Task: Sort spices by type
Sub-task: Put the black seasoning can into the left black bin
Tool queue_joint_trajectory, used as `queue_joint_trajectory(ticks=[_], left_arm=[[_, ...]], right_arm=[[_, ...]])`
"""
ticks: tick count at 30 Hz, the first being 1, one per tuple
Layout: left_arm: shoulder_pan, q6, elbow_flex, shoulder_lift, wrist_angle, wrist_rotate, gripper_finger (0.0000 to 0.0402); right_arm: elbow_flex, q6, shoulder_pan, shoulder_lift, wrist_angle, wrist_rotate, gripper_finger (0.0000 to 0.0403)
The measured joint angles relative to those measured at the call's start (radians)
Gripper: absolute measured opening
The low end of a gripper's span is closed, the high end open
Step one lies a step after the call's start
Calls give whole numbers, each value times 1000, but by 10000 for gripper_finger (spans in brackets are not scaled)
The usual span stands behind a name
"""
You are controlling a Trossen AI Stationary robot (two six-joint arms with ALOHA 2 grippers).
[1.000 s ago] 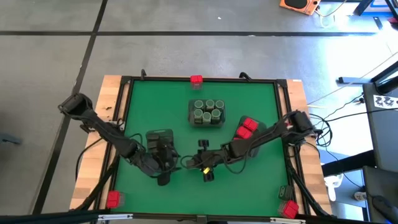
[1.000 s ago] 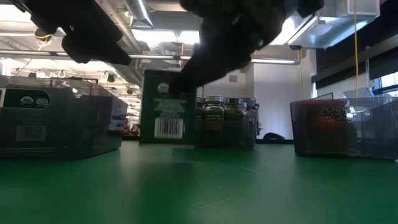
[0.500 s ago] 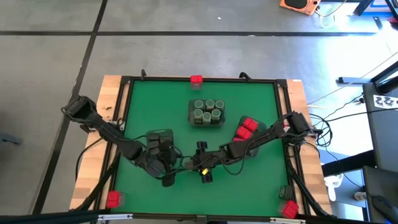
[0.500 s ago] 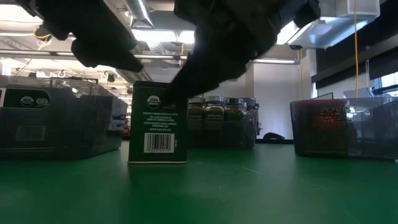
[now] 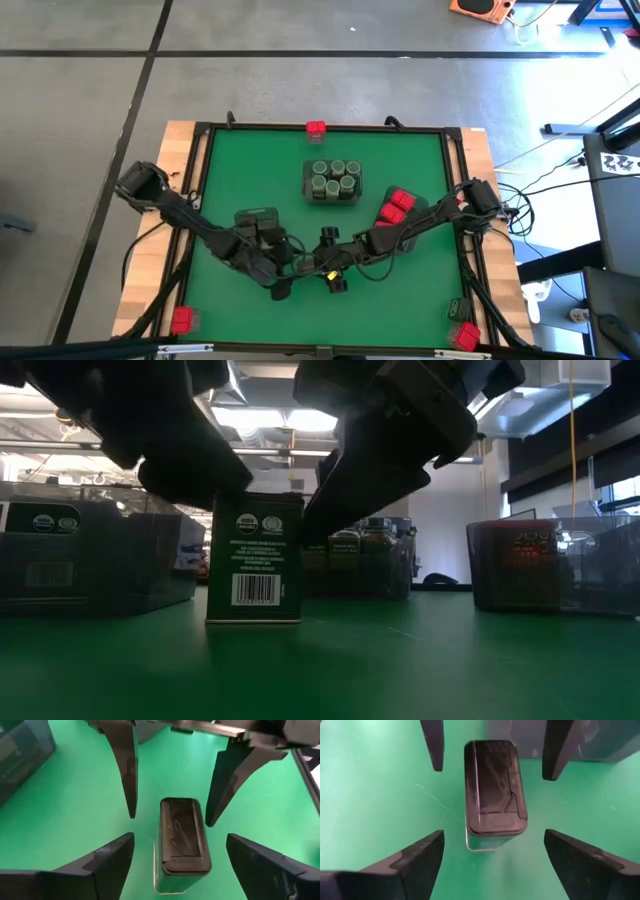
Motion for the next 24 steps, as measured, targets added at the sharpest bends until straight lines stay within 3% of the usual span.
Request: queue_joint_trajectory(ticks=[7, 19, 24], left_arm=[[7, 31, 4, 48, 27, -20, 287], [5, 59, 1, 51, 48, -1, 135], [5, 63, 0, 49, 52, 2, 128]], right_arm=[[0, 9, 0, 0, -8, 0, 338], [0, 10, 0, 0, -7, 0, 337], [0, 10, 0, 0, -7, 0, 337]])
